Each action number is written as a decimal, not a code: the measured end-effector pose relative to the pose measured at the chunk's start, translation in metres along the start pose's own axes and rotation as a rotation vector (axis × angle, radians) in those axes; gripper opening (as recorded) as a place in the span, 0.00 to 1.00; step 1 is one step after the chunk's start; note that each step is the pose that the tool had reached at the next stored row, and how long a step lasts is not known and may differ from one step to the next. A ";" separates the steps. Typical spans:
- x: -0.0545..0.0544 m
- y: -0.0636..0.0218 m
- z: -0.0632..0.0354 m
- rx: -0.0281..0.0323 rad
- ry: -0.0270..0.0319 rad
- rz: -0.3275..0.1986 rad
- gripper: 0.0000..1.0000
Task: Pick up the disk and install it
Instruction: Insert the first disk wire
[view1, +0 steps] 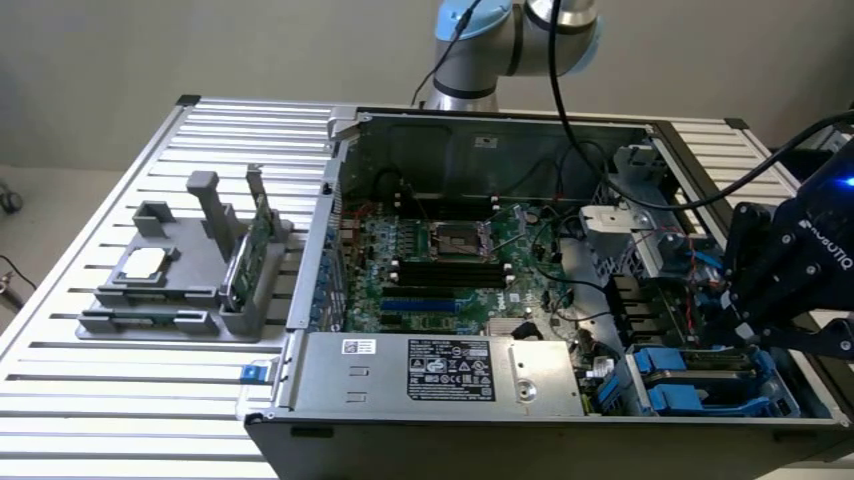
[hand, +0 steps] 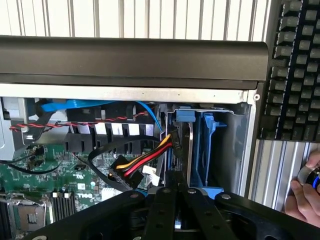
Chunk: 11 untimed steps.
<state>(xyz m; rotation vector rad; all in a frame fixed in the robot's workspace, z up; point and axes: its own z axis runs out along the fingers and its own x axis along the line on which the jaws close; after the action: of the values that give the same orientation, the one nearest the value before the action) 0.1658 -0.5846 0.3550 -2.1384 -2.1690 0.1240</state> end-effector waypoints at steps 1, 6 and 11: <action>0.000 0.0002 -0.0008 0.0013 0.0001 0.000 0.15; -0.004 0.0014 -0.0047 0.0140 0.0005 0.000 0.16; -0.007 0.0100 -0.0060 0.0212 0.0062 -0.001 0.29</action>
<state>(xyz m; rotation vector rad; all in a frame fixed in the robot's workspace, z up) 0.1766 -0.5919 0.3597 -2.1239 -2.1552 0.1396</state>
